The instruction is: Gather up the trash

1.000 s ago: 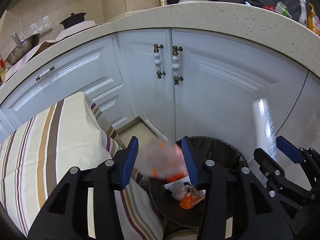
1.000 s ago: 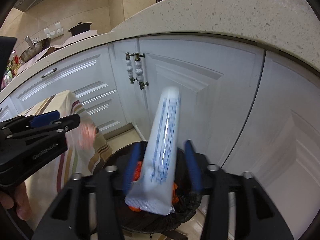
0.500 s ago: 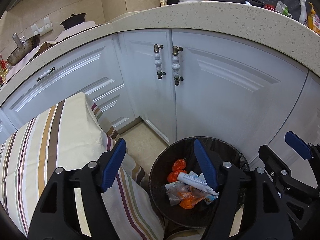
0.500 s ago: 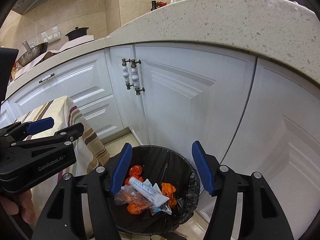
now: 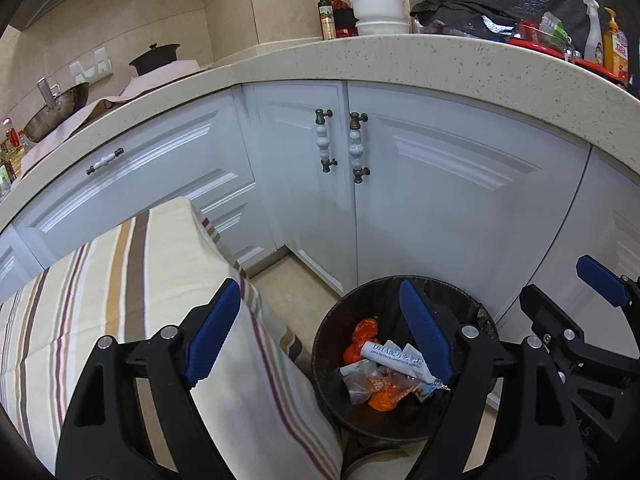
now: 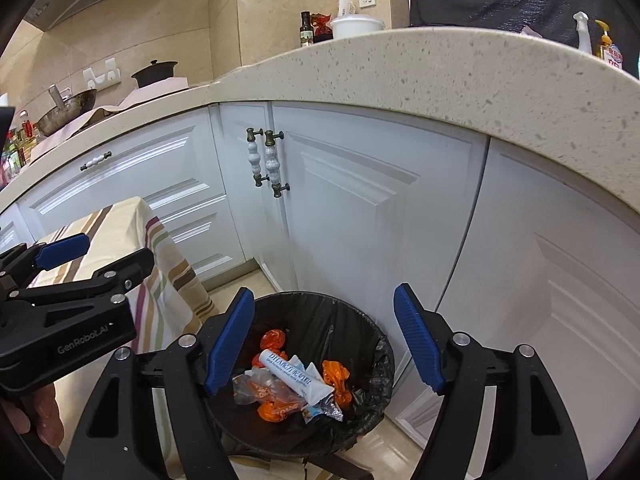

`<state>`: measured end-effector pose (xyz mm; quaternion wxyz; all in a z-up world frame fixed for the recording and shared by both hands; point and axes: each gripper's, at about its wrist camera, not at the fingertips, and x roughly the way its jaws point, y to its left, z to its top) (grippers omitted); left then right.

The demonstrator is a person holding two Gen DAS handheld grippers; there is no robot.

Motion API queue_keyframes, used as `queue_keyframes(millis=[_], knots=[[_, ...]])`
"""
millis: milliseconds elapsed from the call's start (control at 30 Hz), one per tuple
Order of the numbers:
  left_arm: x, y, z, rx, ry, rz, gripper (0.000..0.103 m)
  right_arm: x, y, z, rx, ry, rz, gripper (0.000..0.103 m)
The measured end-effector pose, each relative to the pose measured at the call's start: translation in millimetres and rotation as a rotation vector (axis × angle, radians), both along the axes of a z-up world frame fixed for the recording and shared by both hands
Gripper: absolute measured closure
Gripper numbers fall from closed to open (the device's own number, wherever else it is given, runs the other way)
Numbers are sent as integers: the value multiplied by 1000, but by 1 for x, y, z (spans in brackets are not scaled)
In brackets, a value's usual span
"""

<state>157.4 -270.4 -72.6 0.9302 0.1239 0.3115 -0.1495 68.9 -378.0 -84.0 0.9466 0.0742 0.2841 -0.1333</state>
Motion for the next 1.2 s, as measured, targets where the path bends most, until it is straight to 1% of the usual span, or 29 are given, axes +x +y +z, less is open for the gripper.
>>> queue_keyframes(millis=[167, 300, 567, 733, 800, 967, 1200], knots=[[-16, 20, 12, -24, -14, 7, 21, -17, 11, 9, -9, -9, -14, 28], [-35, 38, 23, -40, -40, 1, 16, -31, 23, 19, -17, -26, -19, 25], [-74, 84, 41, -68, -94, 10, 12, -68, 57, 41, -53, -86, -25, 21], [-94, 112, 44, -66, -98, 28, 6, -88, 76, 53, -73, -116, -16, 19], [-101, 121, 45, -69, -101, 36, 5, -95, 82, 58, -84, -124, -11, 19], [-120, 145, 51, -109, -95, 42, 5, -112, 96, 67, -110, -148, -8, 19], [-147, 160, 67, -135, -151, 52, 5, -134, 108, 79, -125, -192, -12, 19]])
